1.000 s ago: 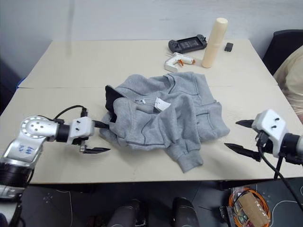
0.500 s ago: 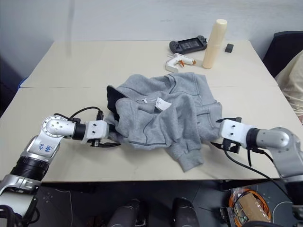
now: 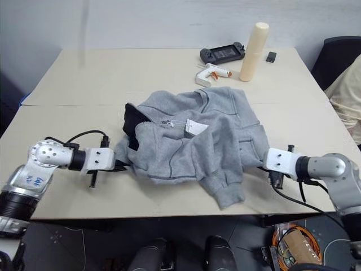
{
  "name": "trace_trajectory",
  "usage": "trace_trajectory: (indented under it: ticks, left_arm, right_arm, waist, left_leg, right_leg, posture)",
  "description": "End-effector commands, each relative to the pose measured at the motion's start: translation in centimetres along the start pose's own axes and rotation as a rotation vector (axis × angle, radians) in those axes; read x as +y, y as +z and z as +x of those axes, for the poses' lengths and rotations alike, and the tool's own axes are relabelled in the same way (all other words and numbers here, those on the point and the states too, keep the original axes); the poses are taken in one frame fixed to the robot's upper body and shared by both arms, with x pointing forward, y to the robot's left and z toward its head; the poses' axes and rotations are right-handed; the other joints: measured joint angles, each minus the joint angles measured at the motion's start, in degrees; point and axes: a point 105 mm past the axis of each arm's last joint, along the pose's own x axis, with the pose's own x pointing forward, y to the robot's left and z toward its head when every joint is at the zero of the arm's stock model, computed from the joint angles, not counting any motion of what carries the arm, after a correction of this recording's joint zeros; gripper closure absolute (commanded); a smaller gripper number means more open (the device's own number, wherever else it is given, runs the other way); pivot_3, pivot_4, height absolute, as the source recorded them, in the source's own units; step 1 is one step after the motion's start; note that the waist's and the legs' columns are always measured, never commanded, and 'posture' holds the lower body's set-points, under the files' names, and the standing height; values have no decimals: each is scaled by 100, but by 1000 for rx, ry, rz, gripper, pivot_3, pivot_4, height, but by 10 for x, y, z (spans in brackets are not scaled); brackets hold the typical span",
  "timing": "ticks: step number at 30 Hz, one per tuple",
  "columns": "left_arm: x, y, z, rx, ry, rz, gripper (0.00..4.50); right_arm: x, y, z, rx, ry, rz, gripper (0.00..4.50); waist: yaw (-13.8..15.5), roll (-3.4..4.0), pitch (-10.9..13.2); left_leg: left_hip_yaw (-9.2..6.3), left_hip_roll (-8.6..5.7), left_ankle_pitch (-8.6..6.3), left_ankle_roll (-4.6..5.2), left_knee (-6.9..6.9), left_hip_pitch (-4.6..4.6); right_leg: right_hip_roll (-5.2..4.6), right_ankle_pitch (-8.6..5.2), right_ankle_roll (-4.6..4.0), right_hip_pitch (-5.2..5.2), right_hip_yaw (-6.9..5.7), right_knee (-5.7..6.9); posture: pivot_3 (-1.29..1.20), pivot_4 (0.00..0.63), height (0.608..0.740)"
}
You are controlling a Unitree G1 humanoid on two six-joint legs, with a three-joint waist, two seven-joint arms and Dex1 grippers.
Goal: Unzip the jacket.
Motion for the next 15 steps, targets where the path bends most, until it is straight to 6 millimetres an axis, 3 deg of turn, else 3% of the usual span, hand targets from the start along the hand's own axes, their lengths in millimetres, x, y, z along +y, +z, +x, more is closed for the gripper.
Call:
trace_trajectory:
  ticks: [1, 5, 8, 15]
  left_arm:
    - [-1, -17, -36, 85, 25, -29, 4500]
    - [-9, -29, -66, 162, 22, -60, 4500]
    - [-15, -31, -77, 193, 15, -79, 4500]
    - [-32, -19, -59, 154, -20, -122, 4500]
  right_arm:
    - [0, -7, -23, 56, -7, -4, 4474]
    - [14, -16, -37, 106, 12, 16, 4474]
    - [21, -20, -43, 129, 8, 20, 4474]
    - [33, -30, -46, 149, -24, 44, 4474]
  waist:
    - [-1, 0, 0]
    - [14, 1, 1]
    - [25, 1, 1]
    - [20, 1, 1]
  left_leg:
    - [0, 1, -1, -1, -2, -1]
    - [-1, 2, -5, 0, -5, 1]
    - [-3, 2, -10, 0, -5, 0]
    - [-3, 2, -19, -3, -7, 1]
  right_leg:
    - [0, 0, 0, -1, 0, -1]
    - [0, -1, -1, 1, 0, -7]
    - [-2, -1, -2, 2, 0, -13]
    - [-3, -2, -2, 2, 2, -24]
  posture:
    - [0, 150, 740]
    - [0, 150, 740]
    - [0, 150, 740]
    - [0, 150, 740]
